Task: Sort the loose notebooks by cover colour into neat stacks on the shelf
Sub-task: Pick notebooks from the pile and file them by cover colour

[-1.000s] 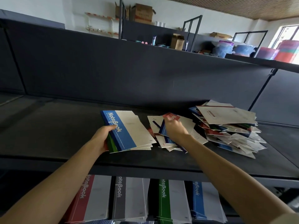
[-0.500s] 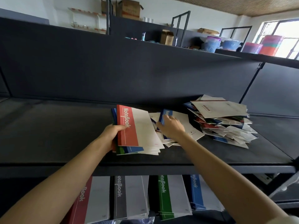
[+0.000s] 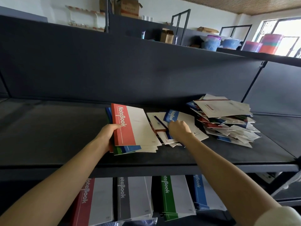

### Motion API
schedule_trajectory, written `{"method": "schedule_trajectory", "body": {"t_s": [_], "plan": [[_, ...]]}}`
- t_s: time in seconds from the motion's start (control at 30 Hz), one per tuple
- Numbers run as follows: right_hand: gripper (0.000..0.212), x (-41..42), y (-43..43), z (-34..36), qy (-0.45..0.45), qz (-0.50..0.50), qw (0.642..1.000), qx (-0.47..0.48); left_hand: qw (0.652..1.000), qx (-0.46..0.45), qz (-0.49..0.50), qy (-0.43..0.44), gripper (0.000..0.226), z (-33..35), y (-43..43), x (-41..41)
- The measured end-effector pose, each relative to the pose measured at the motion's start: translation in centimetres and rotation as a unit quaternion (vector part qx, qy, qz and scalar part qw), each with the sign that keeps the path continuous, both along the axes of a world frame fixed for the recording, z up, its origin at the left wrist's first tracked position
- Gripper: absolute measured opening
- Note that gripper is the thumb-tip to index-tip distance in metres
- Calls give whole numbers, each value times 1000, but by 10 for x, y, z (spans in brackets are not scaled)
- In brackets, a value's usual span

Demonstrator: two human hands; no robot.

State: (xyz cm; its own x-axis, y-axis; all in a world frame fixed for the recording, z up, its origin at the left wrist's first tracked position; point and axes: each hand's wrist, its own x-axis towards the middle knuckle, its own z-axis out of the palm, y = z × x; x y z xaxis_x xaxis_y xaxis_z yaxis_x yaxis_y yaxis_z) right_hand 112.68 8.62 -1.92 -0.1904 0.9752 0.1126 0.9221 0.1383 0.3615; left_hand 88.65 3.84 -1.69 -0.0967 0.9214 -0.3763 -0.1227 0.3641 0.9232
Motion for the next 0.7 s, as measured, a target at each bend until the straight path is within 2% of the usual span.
{"method": "schedule_trajectory", "body": {"t_s": [0.1, 0.17, 0.3, 0.37, 0.4, 0.47, 0.53, 0.6, 0.67, 0.7], "plan": [[34, -13, -11, 9, 64, -32, 997, 4, 1000, 1, -3, -17, 41, -1, 1, 2], [33, -29, -25, 14, 104, -16, 994, 4, 999, -2, 1, -32, 38, -1, 3, 9], [34, -64, -65, 17, 109, 150, 982, -42, 992, 7, -8, -128, 34, -2, 8, 23], [34, -64, -71, 14, 113, 228, 963, -85, 991, 2, -11, -133, 37, -6, 11, 23], [33, -59, -68, 13, 148, 239, 954, -102, 993, -1, -7, -119, 40, -9, 12, 22], [35, -40, -50, 9, 244, 176, 950, -86, 995, -6, -2, -98, 44, -11, 13, 19], [39, -12, -27, 7, 266, 20, 963, -44, 996, 2, -2, -88, 43, -10, 13, 17], [45, 11, -17, 4, 207, -99, 968, -97, 997, 5, 0, -82, 44, -9, 14, 14], [44, 23, -17, 3, 100, -88, 981, -141, 997, 3, 1, -82, 43, -9, 15, 13], [41, 24, -17, 2, 57, -63, 988, -132, 997, 2, 1, -81, 42, -9, 15, 13]]}}
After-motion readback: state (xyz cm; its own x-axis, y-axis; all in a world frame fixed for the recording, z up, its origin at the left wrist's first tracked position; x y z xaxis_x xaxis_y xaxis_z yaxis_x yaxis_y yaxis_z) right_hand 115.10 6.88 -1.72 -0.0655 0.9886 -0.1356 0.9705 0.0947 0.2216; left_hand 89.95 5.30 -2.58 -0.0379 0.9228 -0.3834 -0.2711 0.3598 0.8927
